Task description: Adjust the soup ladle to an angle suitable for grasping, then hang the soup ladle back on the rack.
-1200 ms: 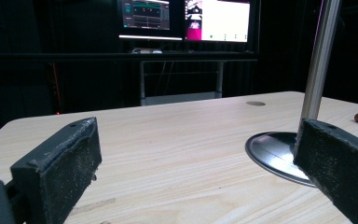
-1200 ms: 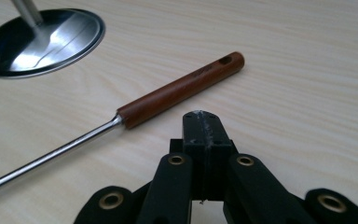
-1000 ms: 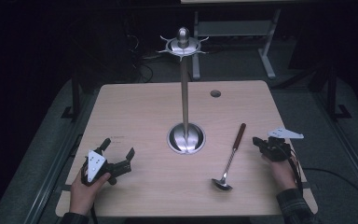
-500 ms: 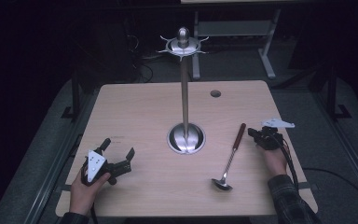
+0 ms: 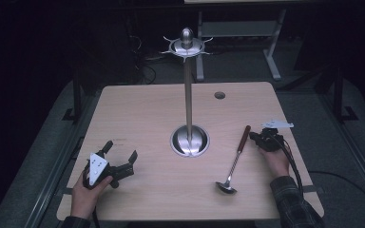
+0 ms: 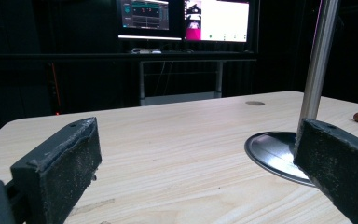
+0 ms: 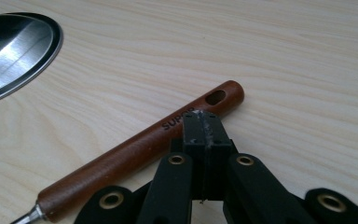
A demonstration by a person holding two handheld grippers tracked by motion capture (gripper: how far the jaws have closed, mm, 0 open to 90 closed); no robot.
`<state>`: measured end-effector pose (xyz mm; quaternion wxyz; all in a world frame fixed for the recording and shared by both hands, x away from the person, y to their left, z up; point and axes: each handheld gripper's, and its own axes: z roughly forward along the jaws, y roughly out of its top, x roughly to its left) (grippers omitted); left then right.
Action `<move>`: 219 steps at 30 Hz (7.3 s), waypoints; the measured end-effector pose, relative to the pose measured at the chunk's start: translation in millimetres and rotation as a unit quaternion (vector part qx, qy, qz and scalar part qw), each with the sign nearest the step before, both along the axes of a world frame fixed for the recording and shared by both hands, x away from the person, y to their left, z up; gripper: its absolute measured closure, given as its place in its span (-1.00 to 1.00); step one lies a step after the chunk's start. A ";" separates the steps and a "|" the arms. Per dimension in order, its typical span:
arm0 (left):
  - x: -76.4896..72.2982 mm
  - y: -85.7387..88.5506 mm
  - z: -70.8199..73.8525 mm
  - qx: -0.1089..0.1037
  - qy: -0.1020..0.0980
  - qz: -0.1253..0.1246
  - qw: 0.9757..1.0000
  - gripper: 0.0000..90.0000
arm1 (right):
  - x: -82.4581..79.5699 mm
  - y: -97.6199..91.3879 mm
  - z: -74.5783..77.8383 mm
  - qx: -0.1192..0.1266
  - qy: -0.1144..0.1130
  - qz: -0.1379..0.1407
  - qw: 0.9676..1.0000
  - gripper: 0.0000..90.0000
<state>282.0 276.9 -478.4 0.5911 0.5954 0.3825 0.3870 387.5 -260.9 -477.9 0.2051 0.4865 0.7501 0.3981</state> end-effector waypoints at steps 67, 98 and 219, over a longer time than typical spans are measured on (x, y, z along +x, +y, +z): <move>0.0 0.0 0.1 0.000 0.001 0.000 1.000 -0.99 | -11.8 72.9 2.5 0.012 0.024 0.144 0.989 1.00; -0.1 0.4 0.1 0.000 0.000 0.000 1.000 -0.99 | -34.6 82.6 38.6 0.006 0.085 0.188 0.979 1.00; 0.1 -0.1 0.2 0.001 0.001 0.001 1.000 -0.99 | -18.6 41.6 69.8 -0.071 0.211 0.136 0.965 0.87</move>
